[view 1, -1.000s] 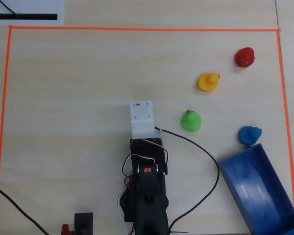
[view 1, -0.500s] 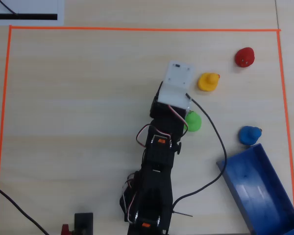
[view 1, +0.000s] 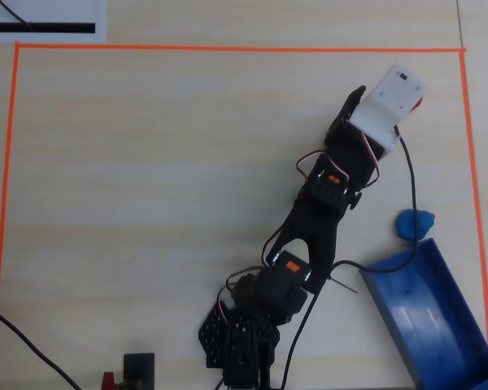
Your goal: Grasp red duck and put it into box.
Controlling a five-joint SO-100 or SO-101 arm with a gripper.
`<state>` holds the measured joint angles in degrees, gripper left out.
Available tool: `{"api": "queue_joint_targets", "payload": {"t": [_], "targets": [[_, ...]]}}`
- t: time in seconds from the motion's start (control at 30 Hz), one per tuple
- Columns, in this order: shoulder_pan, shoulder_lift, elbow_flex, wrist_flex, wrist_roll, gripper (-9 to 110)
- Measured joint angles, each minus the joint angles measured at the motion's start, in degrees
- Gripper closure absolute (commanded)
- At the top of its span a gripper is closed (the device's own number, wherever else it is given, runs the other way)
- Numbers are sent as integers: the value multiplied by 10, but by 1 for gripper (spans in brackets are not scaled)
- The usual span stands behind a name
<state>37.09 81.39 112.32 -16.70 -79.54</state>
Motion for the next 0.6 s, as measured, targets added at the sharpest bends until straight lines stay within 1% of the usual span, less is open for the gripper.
{"api": "queue_joint_targets", "payload": {"t": [0.3,0.6], "targets": [[40,-229,-222,-16,4,72],[72,-387,-411,-16,9,70]]}}
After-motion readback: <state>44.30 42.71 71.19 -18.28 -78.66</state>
